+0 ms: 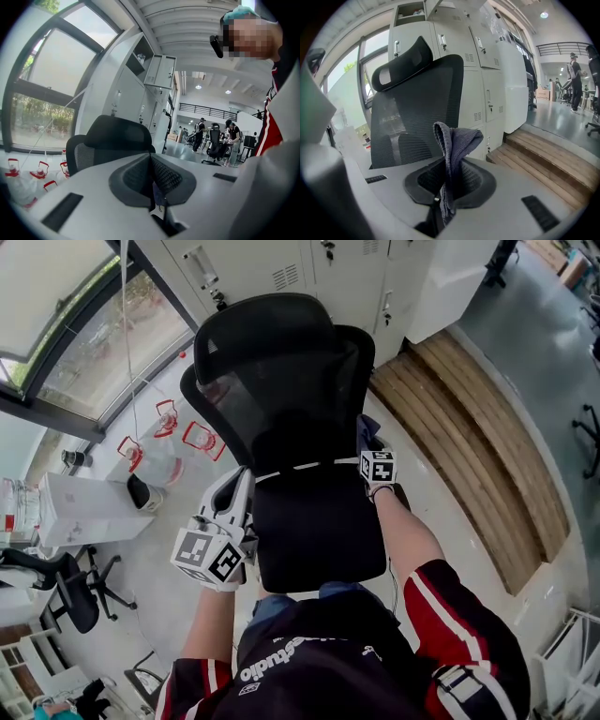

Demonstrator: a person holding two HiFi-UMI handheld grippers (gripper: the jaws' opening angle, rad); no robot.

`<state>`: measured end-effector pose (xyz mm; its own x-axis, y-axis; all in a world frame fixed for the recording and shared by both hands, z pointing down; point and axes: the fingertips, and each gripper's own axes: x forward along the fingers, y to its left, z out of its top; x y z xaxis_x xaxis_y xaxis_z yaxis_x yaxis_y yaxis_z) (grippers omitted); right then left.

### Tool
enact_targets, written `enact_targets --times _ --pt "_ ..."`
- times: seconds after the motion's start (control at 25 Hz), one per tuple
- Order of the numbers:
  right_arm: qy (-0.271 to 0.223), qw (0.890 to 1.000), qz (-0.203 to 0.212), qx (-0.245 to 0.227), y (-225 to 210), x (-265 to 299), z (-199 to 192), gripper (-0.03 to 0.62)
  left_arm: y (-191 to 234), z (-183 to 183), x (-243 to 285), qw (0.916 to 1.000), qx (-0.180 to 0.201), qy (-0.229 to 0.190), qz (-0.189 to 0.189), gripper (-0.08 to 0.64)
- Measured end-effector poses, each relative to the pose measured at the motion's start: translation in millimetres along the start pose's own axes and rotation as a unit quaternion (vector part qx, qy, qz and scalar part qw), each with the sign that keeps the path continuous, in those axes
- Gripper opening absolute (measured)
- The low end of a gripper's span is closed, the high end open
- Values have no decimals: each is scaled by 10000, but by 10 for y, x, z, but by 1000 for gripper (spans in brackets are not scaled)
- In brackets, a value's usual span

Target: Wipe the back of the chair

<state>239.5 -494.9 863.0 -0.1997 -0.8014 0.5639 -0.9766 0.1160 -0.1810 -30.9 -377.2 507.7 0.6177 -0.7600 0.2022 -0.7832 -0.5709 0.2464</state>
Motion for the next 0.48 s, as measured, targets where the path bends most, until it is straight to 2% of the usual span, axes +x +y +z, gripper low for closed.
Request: enact_targets --times 0.48 --pt "139 9994 178 -255 504 204 12 61 298 71 -223 9999 -12 -33 130 25"
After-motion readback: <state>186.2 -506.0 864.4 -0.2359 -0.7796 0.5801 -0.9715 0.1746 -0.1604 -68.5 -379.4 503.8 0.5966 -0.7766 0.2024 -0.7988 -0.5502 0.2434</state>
